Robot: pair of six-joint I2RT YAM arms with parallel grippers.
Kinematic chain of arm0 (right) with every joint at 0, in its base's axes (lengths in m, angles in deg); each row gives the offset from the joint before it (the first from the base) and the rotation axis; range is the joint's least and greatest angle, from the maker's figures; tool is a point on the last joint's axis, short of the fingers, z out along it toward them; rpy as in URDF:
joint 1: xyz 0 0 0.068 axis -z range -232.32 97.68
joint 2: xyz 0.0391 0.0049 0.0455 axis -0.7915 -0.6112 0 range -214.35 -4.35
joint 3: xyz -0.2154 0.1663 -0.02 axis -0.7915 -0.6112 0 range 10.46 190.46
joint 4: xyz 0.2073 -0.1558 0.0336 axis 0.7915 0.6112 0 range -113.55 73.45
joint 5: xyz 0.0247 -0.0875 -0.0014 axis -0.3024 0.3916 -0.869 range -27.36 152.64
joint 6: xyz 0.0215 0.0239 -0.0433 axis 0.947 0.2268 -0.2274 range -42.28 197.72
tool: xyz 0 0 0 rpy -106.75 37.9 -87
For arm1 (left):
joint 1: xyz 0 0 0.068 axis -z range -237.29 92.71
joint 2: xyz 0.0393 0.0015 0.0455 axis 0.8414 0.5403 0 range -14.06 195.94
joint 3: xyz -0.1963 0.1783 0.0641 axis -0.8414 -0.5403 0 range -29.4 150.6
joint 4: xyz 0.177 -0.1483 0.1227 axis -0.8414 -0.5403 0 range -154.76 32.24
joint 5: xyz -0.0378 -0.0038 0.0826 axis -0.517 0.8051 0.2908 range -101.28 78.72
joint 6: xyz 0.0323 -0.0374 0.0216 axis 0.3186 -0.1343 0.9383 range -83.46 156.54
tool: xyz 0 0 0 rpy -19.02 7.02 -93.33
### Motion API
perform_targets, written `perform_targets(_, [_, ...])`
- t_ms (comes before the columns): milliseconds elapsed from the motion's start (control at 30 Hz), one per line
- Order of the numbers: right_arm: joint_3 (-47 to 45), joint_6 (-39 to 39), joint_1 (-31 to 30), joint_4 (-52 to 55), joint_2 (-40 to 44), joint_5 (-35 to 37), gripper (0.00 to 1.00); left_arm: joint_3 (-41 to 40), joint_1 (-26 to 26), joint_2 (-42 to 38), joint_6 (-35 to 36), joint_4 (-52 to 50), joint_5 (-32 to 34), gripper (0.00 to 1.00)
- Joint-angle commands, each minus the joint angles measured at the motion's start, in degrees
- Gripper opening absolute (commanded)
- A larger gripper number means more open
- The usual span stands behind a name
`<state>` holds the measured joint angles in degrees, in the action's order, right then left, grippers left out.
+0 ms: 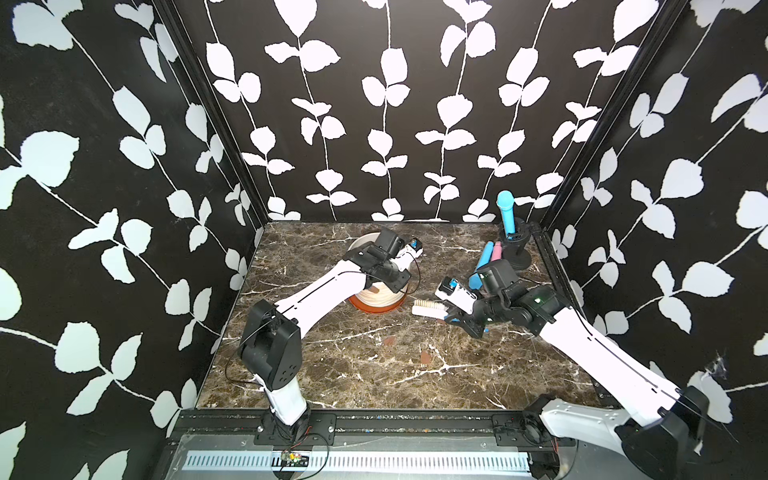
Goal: Scrub the dried mud off the ceramic pot
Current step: Rotate the pot on the tray, then brush off the soil from the pot.
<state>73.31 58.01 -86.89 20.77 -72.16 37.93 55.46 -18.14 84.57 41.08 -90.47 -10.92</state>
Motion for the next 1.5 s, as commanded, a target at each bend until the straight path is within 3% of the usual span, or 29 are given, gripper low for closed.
perform_targets(0, [-0.1, -0.2, -0.4, -2.5, -0.7, -0.8, 0.0, 1.4, 0.5, 0.5, -20.6, 1.9, 9.1, 0.0])
perform_targets(133, [-1.7, 1.8, -0.4, -6.4, -1.1, -0.2, 0.0, 1.5, 0.7, 2.2, -31.9, 2.7, 10.3, 0.0])
perform_targets(300, [-3.4, 3.0, -2.1, -12.0, -2.1, 1.2, 0.0, 4.4, 1.9, 5.3, -39.3, 3.4, 10.2, 0.02])
perform_targets(433, [-2.4, 3.6, -4.5, -14.6, -5.2, 0.2, 0.0, 8.6, 2.2, 7.0, -38.2, 1.2, 8.9, 0.15])
perform_targets(567, [0.3, 3.4, -7.0, -16.1, -8.9, -0.1, 0.0, 9.8, 2.2, 3.2, -35.0, -0.4, 11.1, 0.27])
perform_targets(667, [4.1, 3.6, -7.6, -17.1, -13.0, -1.2, 0.0, 10.4, 2.0, -0.9, -32.4, -3.5, 15.1, 0.52])
perform_targets(700, [5.5, 3.6, -7.6, -17.1, -14.4, -1.3, 0.0, 10.2, 1.6, -2.1, -31.9, -4.9, 15.8, 0.55])
perform_targets(900, [11.1, 1.9, -7.6, -17.1, -21.1, -4.7, 0.0, 0.6, -4.3, -13.7, -30.9, -6.3, 17.4, 0.56])
perform_targets(1100, [14.7, 5.1, -7.0, -17.2, -26.4, -6.1, 0.0, -7.6, -9.6, -23.1, -30.2, -9.6, 25.1, 0.78])
perform_targets(1467, [9.5, 12.7, -0.3, -21.0, -27.1, -8.9, 0.0, -11.7, -15.3, -26.6, -28.5, -9.4, 24.6, 0.85])
